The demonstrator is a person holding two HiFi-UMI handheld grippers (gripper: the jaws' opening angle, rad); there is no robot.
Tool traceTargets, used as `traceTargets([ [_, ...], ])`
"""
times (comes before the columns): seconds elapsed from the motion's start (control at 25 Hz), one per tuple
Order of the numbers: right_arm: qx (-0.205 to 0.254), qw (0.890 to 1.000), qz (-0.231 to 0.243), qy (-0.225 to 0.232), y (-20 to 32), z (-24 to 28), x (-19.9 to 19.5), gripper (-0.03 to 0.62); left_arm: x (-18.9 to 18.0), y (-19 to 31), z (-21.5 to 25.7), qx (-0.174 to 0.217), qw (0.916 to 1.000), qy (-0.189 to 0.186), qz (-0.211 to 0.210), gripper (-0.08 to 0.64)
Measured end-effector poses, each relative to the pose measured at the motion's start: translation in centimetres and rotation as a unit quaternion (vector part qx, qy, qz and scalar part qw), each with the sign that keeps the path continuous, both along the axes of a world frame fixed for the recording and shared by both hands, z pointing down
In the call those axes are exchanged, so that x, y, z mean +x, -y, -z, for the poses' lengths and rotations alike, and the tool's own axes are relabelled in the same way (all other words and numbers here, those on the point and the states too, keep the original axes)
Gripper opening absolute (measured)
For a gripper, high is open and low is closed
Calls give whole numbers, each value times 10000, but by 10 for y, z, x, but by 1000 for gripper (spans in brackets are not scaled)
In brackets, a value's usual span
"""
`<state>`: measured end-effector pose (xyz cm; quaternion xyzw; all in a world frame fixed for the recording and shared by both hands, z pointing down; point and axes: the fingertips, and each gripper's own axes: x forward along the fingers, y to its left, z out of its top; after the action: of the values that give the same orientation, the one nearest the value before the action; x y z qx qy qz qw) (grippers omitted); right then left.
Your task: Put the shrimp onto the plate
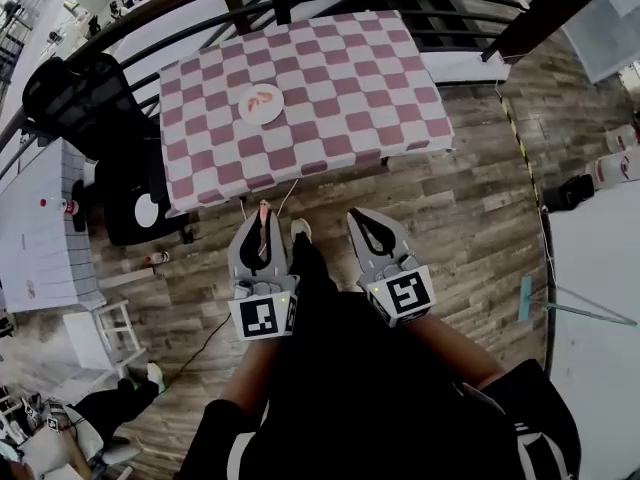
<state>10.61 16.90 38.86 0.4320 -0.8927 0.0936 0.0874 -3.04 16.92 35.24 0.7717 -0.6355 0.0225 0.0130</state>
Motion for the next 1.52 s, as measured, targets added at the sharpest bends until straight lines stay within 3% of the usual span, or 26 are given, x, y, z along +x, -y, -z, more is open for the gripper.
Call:
traceTargets([
  [0.2, -143, 9995, -206, -179, 59, -2, -29, -5, -40, 54, -6, -182, 9998, -73, -56, 38],
  [0.8, -286, 9988, 49, -397, 176, -10, -128, -5, -134, 154, -29, -484, 9983, -313, 94, 38],
  [1.16, -377, 9972, 134, -627, 211, -21, -154, -5, -153, 179, -52, -752, 9956, -562, 14, 38],
  [1.52, -432, 9970, 131, -629, 220, -26, -167, -5, -168, 196, -56, -725, 9958, -566, 33, 38],
])
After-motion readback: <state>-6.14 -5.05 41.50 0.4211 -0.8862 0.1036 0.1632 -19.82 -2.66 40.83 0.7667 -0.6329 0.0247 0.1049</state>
